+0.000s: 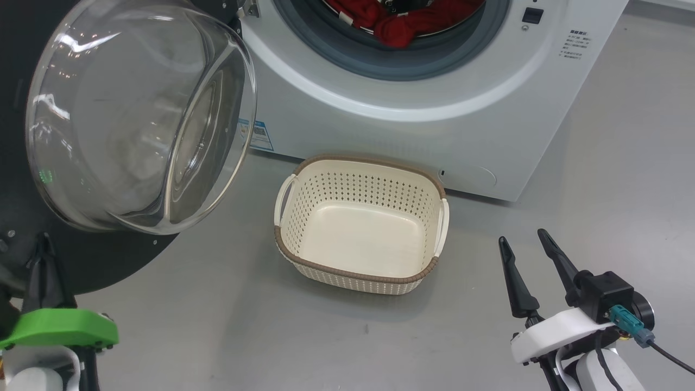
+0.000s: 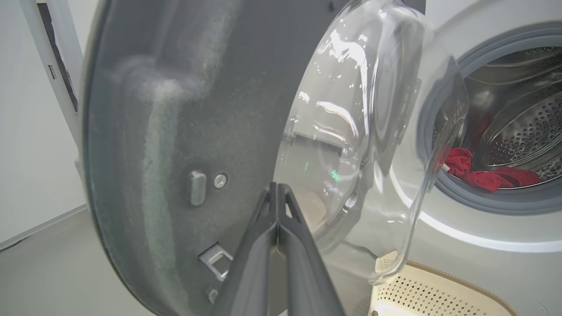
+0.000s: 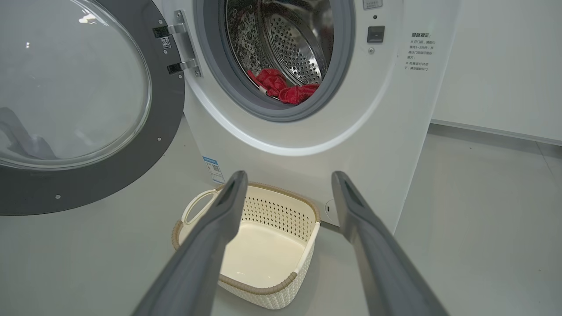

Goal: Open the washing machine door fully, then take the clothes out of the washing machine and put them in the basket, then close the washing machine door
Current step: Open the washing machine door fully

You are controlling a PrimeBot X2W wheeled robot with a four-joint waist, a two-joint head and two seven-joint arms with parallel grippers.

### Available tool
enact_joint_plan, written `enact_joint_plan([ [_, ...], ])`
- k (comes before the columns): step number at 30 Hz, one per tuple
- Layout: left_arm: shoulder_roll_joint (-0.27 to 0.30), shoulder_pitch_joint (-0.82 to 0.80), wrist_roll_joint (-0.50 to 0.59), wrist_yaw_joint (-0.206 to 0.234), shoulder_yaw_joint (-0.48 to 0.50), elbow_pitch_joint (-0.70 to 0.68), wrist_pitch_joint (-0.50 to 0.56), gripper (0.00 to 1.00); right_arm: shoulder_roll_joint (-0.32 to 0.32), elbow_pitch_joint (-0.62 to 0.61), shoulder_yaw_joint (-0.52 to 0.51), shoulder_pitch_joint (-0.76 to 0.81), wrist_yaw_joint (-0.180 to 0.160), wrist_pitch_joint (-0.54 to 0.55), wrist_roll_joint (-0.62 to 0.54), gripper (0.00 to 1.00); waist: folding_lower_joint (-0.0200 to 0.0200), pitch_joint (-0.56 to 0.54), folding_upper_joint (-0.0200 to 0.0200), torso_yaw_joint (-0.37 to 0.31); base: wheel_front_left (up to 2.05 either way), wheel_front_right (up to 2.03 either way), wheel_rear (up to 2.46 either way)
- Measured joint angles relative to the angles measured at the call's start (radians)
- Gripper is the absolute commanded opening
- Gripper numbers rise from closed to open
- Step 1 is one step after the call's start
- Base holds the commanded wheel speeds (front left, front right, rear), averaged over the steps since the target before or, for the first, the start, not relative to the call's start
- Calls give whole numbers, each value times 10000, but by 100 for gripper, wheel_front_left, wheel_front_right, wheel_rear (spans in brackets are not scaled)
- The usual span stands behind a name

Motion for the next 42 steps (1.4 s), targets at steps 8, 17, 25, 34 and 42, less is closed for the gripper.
enact_joint_plan([
  [8,-251,850,151,-17,-662,-564,2,0,100,-119,4,22,82,0,21,100,0,-395,0,-219,0,0,0],
  [17,-290,1605,454,-290,-1450,-1187,347,100,173,-226,98,125,82,0,94,100,0,-753,0,-571,0,0,0],
  [25,-249,2133,736,-451,-1969,-1768,706,100,228,-224,226,440,82,0,127,100,0,-1016,0,-1013,0,0,0],
  [34,-203,2471,780,-773,-2675,-2418,1281,100,251,-443,182,667,-42,0,188,100,0,-1176,0,-1792,0,0,0],
  [42,-146,2537,888,-813,-2782,-2826,1534,100,276,-679,151,808,-198,0,196,100,0,-1190,0,-2373,0,0,0],
])
